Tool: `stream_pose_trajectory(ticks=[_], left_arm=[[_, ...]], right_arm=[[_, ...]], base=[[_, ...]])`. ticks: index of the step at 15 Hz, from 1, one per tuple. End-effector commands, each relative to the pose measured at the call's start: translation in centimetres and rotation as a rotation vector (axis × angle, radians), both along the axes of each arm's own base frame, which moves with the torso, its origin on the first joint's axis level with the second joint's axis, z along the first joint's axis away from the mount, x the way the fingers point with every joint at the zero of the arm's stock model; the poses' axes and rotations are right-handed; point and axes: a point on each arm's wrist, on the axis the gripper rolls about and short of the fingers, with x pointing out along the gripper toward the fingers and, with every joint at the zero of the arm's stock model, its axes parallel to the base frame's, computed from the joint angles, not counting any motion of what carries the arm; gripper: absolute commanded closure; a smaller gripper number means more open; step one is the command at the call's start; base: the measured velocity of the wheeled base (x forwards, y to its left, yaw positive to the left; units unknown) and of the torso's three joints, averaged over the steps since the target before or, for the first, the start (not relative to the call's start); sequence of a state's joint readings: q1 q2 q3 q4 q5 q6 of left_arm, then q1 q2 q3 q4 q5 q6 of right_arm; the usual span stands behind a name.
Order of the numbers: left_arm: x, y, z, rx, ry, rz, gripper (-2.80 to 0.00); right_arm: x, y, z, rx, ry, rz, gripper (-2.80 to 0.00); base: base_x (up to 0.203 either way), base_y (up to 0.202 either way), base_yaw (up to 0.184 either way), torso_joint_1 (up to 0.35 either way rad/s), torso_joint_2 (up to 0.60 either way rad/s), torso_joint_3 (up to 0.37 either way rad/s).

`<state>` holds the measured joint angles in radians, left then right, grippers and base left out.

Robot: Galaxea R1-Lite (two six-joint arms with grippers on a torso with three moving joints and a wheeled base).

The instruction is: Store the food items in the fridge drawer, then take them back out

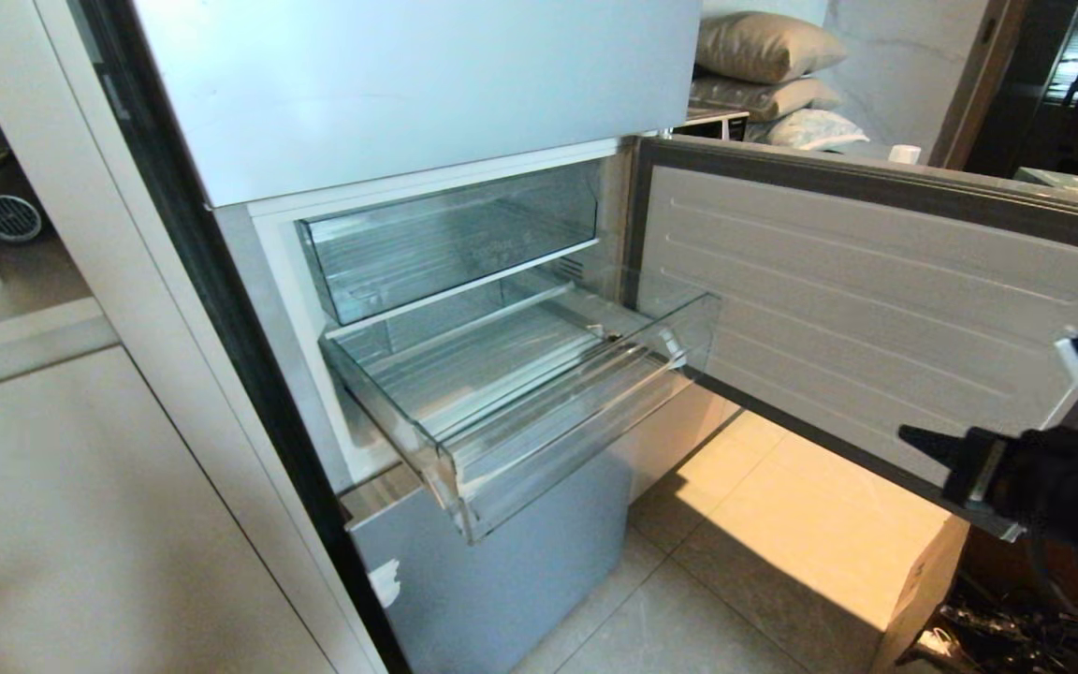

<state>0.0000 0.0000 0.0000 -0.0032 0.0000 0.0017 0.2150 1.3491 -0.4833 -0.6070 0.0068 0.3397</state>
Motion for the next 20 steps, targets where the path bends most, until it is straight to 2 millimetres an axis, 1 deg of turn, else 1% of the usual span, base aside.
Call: stream_pose_trajectory(ticks=[1,4,5,8,9,11,13,14,15,17,18,20], left_arm=[[0.0,0.0,0.0,0.0,0.002,0.0,0.0],[0.0,0.0,0.0,0.0,0.0,0.0,0.0],[0.0,0.0,0.0,0.0,0.0,0.0,0.0],[0.0,0.0,0.0,0.0,0.002,0.0,0.0],[0.0,0.0,0.0,0.0,0.002,0.0,0.0],[0.0,0.0,0.0,0.0,0.002,0.0,0.0],[0.0,0.0,0.0,0.0,0.0,0.0,0.0],[0.0,0.0,0.0,0.0,0.001,0.0,0.0],[0.0,0.0,0.0,0.0,0.001,0.001,0.0],[0.0,0.0,0.0,0.0,0.0,0.0,0.0],[0.0,0.0,0.0,0.0,0.0,0.0,0.0],[0.0,0.0,0.0,0.0,0.0,0.0,0.0]], right_arm=[[6.0,1.9,-4.8,-0.021,0.156,0.036,0.0],[11.1,4.1,-7.8,-0.017,0.187,0.074,0.0],[12.5,4.8,-8.4,-0.015,0.18,0.087,0.0],[15.3,6.8,-10.2,-0.015,0.15,0.122,0.0],[16.9,7.7,-10.6,-0.012,0.118,0.133,0.0],[19.2,8.9,-10.6,0.002,0.057,0.149,0.0],[20.2,9.6,-11.0,0.007,0.038,0.161,0.0],[21.3,10.3,-10.8,0.016,0.006,0.168,0.0],[22.6,11.2,-10.7,0.026,-0.031,0.18,0.0],[24.4,13.2,-10.9,0.042,-0.09,0.205,0.0],[24.9,14.2,-11.0,0.052,-0.12,0.218,0.0],[25.5,15.9,-10.6,0.101,-0.272,0.24,0.0]], base=[[0.0,0.0,0.0,0.0,0.0,0.0],[0.0,0.0,0.0,0.0,0.0,0.0],[0.0,0.0,0.0,0.0,0.0,0.0],[0.0,0.0,0.0,0.0,0.0,0.0],[0.0,0.0,0.0,0.0,0.0,0.0],[0.0,0.0,0.0,0.0,0.0,0.0],[0.0,0.0,0.0,0.0,0.0,0.0],[0.0,0.0,0.0,0.0,0.0,0.0],[0.0,0.0,0.0,0.0,0.0,0.0],[0.0,0.0,0.0,0.0,0.0,0.0],[0.0,0.0,0.0,0.0,0.0,0.0],[0.0,0.0,0.0,0.0,0.0,0.0]])
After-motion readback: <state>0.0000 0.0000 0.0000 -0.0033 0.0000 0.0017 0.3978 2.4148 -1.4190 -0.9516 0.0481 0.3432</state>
